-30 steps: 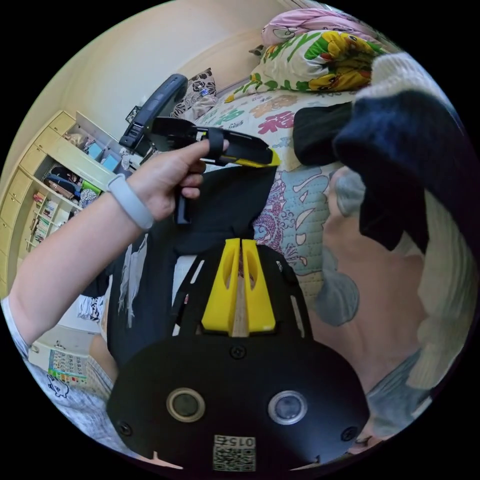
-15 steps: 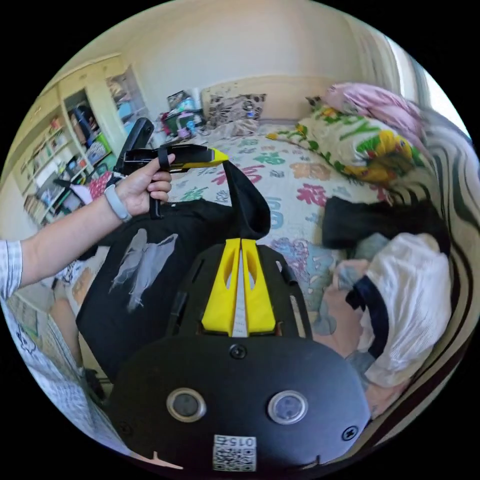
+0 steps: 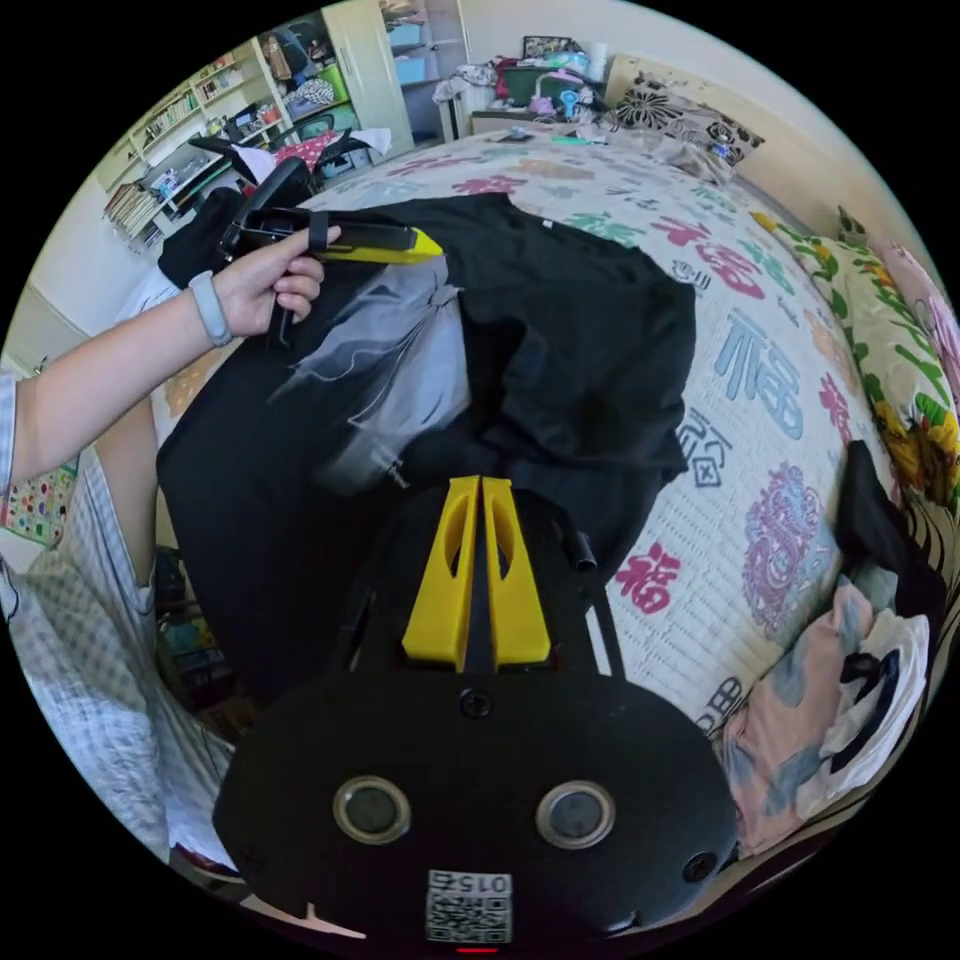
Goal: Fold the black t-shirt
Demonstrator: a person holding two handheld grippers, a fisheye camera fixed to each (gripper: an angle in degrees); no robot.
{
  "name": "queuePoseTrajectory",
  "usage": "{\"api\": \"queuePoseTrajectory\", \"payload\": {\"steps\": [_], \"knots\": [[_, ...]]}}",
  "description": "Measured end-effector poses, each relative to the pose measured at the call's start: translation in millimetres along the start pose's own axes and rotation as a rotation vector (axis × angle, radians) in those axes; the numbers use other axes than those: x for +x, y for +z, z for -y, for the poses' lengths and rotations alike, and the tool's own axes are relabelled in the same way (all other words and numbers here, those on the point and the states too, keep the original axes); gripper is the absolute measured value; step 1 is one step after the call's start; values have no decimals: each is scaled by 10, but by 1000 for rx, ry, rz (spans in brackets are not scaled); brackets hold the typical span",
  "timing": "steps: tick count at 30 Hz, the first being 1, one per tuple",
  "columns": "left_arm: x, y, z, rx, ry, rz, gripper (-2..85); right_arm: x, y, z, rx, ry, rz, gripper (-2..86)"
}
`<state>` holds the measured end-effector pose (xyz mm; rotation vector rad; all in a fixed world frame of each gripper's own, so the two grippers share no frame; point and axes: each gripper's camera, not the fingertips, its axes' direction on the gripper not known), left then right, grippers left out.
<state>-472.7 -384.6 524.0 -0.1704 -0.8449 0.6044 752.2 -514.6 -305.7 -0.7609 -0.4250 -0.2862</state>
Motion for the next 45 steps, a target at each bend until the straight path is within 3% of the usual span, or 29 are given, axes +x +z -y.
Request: {"api": "queuePoseTrajectory", "payload": {"steps": [4, 7, 10, 14, 19, 25, 31, 33, 36, 42, 45], "knots": [[199, -82, -32, -73, 112, 21, 49, -5, 22, -36, 10, 55, 61, 50], [519, 108, -30, -192, 269, 152, 77, 86, -52, 94, 113, 131, 79, 60], [519, 211, 0, -198, 233, 177, 60, 133, 99, 390, 131, 175, 79, 64], [464, 110, 8, -181, 204, 187, 3, 103, 608, 756, -14, 168, 40, 26], [589, -345, -4, -134, 266, 182, -5, 173, 507, 692, 87, 188, 120, 14], [565, -584, -162, -267, 293, 290, 12, 50, 822, 849, 12, 97, 170, 51], [899, -1265, -261, -106, 340, 494, 40, 214, 716, 848, 95, 176, 186, 50], [1115, -1380, -272, -71, 410, 418, 34, 332, 659, 895, 159, 220, 151, 47], [1129, -1249, -260, -168, 395, 238, 25, 469, 785, 1149, 178, 250, 187, 38], [800, -1418, -469, -220, 307, 287, -3, 164, 1393, 1616, -14, 134, 215, 4], [612, -1811, -546, -177, 229, 238, -6, 130, 1468, 1540, 14, 156, 223, -2]]}}
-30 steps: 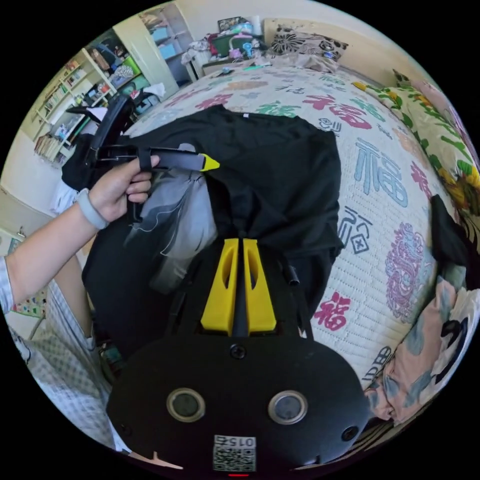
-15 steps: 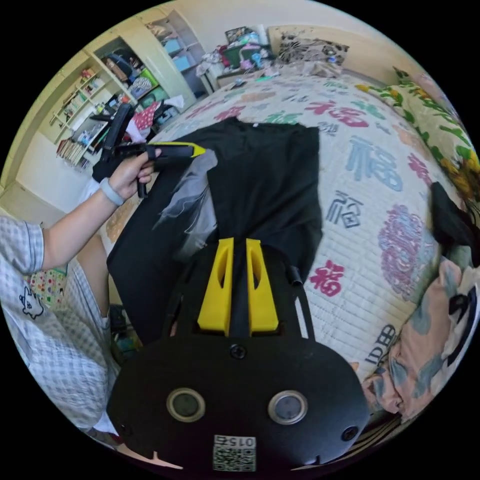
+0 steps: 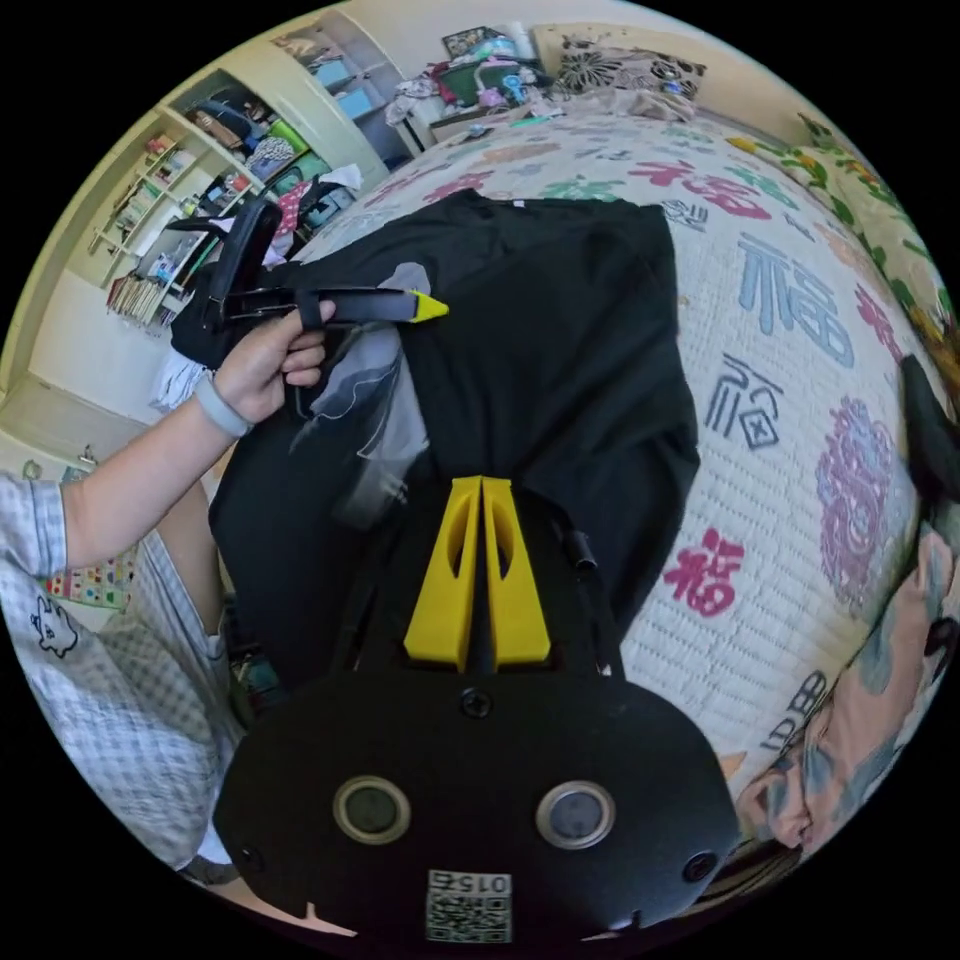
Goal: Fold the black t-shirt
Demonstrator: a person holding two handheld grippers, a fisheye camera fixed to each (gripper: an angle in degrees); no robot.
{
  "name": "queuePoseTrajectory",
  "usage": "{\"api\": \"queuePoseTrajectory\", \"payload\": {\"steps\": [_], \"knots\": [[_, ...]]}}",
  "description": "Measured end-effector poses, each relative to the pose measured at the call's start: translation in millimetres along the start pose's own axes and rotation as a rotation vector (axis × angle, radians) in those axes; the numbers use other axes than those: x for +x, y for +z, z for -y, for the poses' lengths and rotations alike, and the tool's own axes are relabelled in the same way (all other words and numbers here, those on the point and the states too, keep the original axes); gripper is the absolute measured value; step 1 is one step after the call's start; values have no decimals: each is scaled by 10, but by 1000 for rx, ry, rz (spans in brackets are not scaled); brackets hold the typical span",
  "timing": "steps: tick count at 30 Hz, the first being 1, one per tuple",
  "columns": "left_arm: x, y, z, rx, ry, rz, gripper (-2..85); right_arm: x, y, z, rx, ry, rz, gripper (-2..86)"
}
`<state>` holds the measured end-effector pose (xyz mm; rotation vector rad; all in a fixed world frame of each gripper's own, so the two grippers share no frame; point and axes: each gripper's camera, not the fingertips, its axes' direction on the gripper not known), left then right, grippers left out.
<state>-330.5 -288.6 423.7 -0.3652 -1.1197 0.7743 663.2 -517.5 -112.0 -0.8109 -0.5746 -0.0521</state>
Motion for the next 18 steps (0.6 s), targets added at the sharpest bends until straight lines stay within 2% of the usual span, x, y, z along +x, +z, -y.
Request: {"api": "queuePoseTrajectory", "payload": {"steps": [4, 7, 9, 12, 14, 18], "knots": [[-245, -522, -313, 75, -82, -29, -2, 85, -20, -78, -42, 105, -3, -3], [-462, -1257, -806, 258, -170, -66, 9, -1, -136, -13, -34, 115, -69, -2], [-720, -1893, -1380, 422, -339, 29, 23, -107, -199, 153, -9, 91, -70, 0], [-1150, -2483, -2110, 589, -592, 137, 50, -397, -195, 666, 30, 5, -20, 4], [-1426, -2664, -2396, 619, -710, 136, 64, -745, -72, 1198, 49, -98, 26, 9], [-1782, -2861, -2525, 643, -746, 116, 85, -1332, 256, 2079, 39, -233, 109, 25]]}}
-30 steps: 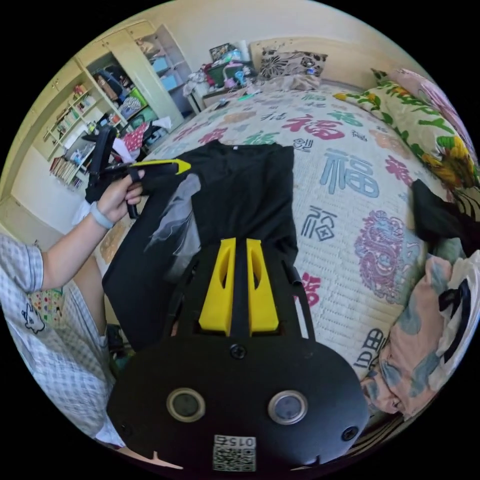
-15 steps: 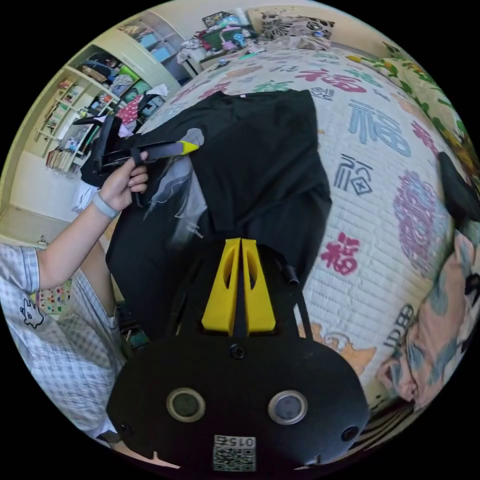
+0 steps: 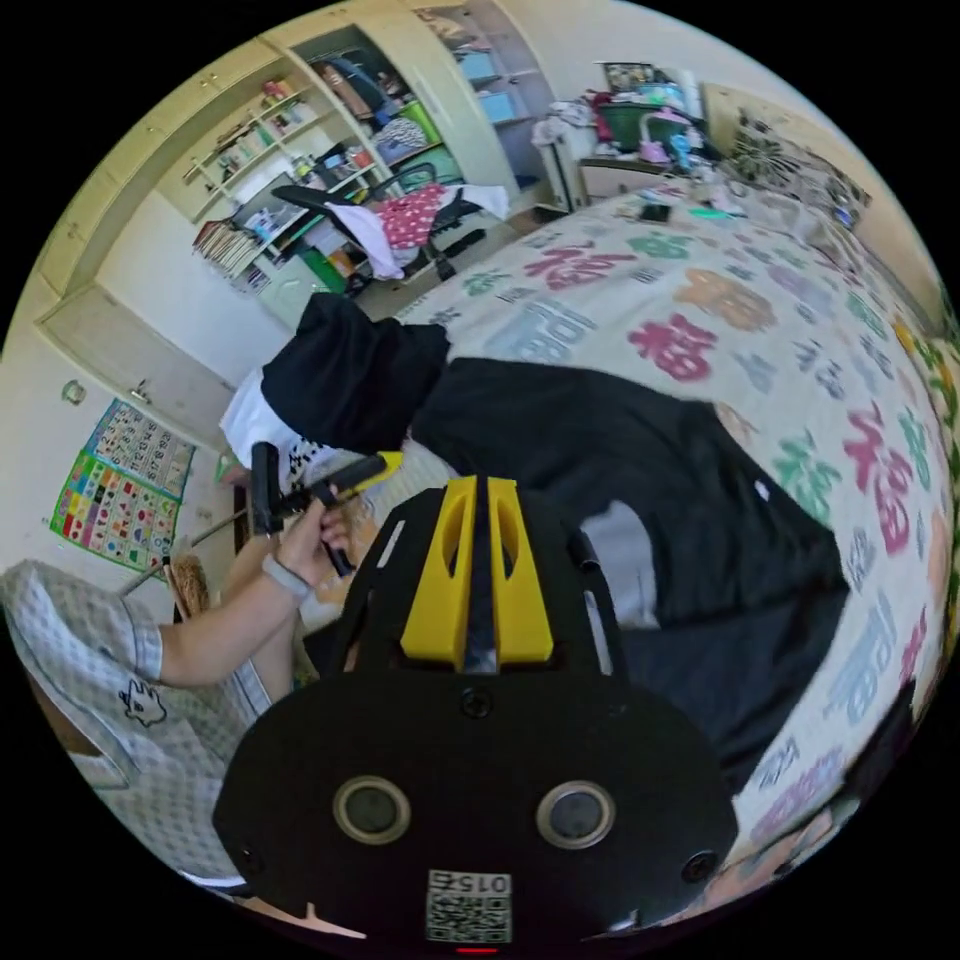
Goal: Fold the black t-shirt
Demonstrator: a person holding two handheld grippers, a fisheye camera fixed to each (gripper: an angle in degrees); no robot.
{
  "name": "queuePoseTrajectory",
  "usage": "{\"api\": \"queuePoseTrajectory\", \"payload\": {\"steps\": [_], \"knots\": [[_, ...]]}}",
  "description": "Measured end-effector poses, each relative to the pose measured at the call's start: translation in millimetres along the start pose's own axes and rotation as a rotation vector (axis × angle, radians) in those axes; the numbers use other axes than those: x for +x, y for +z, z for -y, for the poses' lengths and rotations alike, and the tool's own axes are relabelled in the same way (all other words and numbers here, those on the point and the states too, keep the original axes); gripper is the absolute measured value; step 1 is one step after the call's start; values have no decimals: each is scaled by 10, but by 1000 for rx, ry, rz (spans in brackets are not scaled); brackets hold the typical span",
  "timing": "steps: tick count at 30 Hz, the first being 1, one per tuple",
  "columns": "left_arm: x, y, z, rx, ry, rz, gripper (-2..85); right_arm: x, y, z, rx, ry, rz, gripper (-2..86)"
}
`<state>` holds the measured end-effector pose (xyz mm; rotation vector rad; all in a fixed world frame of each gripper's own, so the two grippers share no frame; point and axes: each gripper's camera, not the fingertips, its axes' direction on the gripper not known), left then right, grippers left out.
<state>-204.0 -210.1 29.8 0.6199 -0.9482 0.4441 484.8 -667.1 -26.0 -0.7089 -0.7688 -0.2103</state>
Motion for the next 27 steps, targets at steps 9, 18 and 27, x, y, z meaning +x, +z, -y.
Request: {"api": "queuePoseTrajectory", "payload": {"steps": [9, 18, 27], "knots": [[34, -7, 409, -34, 83, -59, 69, -415, 1466, 2061, -248, -63, 38, 87], [78, -43, 490, -118, 84, -84, 5, -228, 2288, 2575, -445, -23, -134, 28], [1120, -426, 319, -2, 364, -57, -8, 553, 882, 2175, -27, 78, 223, 6]]}}
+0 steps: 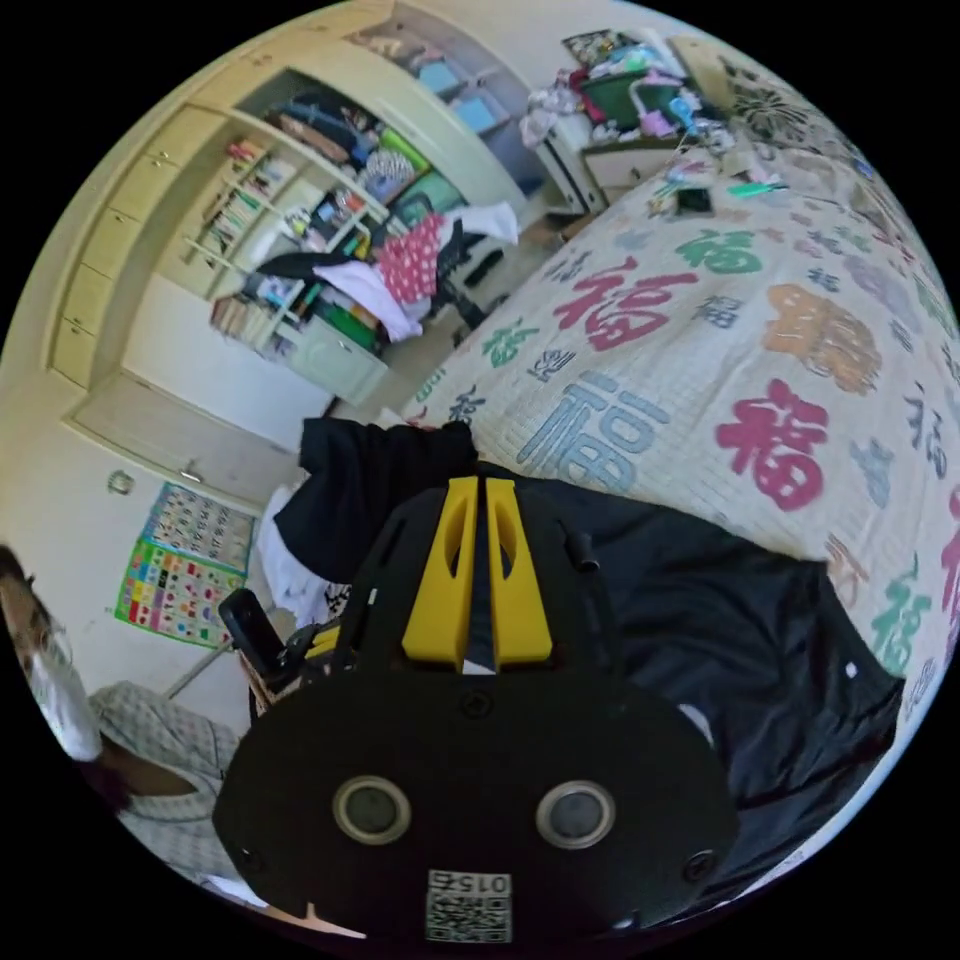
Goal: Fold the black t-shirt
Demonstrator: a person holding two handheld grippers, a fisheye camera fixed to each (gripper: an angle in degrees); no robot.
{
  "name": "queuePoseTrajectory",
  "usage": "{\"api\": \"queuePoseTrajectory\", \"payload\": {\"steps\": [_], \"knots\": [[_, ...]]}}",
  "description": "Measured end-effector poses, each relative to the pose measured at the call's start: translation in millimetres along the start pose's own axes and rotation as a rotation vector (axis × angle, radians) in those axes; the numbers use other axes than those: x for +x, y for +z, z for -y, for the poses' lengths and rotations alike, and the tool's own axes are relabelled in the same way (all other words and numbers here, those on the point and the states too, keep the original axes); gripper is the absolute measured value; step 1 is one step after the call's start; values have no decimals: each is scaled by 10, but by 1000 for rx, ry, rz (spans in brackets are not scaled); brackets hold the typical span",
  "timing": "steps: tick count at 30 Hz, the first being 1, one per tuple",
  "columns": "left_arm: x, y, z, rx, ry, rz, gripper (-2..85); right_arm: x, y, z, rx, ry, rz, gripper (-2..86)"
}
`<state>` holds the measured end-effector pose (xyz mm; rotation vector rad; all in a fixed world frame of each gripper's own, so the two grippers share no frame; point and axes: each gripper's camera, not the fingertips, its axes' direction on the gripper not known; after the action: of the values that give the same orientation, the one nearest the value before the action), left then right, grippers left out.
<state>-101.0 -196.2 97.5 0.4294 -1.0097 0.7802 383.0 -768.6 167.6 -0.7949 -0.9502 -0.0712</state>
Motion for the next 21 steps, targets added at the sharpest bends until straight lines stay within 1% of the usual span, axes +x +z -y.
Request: {"api": "queuePoseTrajectory", "payload": {"steps": [1, 2, 3, 4, 6, 7, 9, 11, 14, 16, 18, 19, 21], "knots": [[131, 1, 7, -2, 36, -5, -8, 121, -306, -196, 67, 10, 26, 6], [406, 33, 1, -16, 115, -8, -7, 264, -596, -424, 126, 32, 38, 6], [680, 104, -37, -46, 197, -7, -6, 346, -734, -553, 150, 48, 39, 6], [809, 153, -70, -64, 235, -7, -6, 510, -966, -810, 186, 77, 39, 6], [1229, 448, -275, -168, 343, -37, -3, 776, -1211, -1211, 219, 150, 16, 7], [1305, 541, -341, -199, 356, -43, -1, 959, -1312, -1469, 230, 203, -7, 9], [1520, 898, -587, -349, 372, -87, 7, 1252, -1403, -1836, 256, 311, -22, 13], [1627, 1027, -704, -389, 363, -108, 18, 1644, -1462, -2230, 271, 454, -1, 25], [1820, 1104, -718, -364, 410, -28, 47, 1946, -1583, -2538, 296, 555, 36, 53], [1928, 1203, -672, -358, 449, 5, 65, 1993, -1685, -2607, 306, 544, 20, 61], [2069, 1474, -620, -413, 495, 16, 75, 1996, -1763, -2597, 296, 514, -11, 73], [2104, 1556, -621, -428, 508, 20, 76, 1987, -1793, -2555, 284, 485, -25, 76], [2243, 1896, -674, -489, 573, 40, 49, 1970, -1789, -2449, 240, 443, -44, 76]]}}
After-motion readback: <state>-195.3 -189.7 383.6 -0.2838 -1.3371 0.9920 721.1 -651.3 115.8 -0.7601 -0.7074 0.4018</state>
